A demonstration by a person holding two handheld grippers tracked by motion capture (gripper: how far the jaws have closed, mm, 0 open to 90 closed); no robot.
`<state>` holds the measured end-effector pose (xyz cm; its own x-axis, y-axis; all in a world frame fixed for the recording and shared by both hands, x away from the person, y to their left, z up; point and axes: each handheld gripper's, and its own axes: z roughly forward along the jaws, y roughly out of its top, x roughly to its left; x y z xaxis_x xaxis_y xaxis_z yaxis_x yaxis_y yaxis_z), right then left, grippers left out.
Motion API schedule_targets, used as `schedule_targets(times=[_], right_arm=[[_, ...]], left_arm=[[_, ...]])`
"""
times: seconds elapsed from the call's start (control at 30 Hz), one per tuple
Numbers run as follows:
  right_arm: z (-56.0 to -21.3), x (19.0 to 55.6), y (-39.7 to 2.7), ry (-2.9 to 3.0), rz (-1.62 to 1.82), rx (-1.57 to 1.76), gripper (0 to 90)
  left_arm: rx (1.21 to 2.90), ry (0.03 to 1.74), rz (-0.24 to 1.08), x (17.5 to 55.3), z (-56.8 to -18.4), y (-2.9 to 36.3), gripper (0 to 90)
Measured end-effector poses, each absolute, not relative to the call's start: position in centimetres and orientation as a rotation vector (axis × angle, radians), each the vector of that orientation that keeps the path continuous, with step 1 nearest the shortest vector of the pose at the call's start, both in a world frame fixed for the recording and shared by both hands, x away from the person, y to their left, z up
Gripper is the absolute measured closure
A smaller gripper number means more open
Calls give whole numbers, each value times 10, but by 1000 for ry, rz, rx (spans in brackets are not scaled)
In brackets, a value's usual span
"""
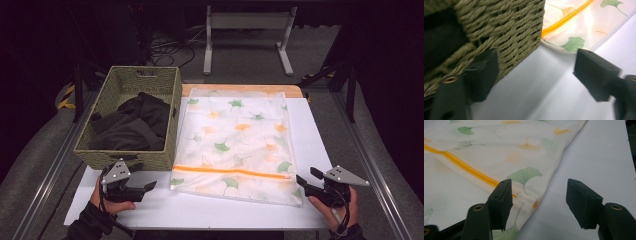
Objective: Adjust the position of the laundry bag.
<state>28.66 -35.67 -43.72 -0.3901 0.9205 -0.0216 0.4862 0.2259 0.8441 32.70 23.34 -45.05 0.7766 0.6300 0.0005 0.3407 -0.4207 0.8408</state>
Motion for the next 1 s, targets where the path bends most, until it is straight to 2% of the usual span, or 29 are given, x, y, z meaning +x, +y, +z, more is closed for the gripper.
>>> schedule_targets(times=[0.27,0.57,0.7,0.87,1.0], right_arm=[[-444,290,-365,1950,1060,1333,555],[-443,300,-362,1952,1050,1331,528],[-441,316,-362,1943,1043,1350,526],[-446,340,-363,1937,1015,1404,566],[-450,356,-363,1958,998,1433,596]], left_arm=[[2132,708,340,338,-461,204,275],[2150,690,306,344,-462,194,322],[2174,686,278,349,-464,187,393],[2202,684,248,354,-467,184,558],[2214,699,220,357,-468,181,586]])
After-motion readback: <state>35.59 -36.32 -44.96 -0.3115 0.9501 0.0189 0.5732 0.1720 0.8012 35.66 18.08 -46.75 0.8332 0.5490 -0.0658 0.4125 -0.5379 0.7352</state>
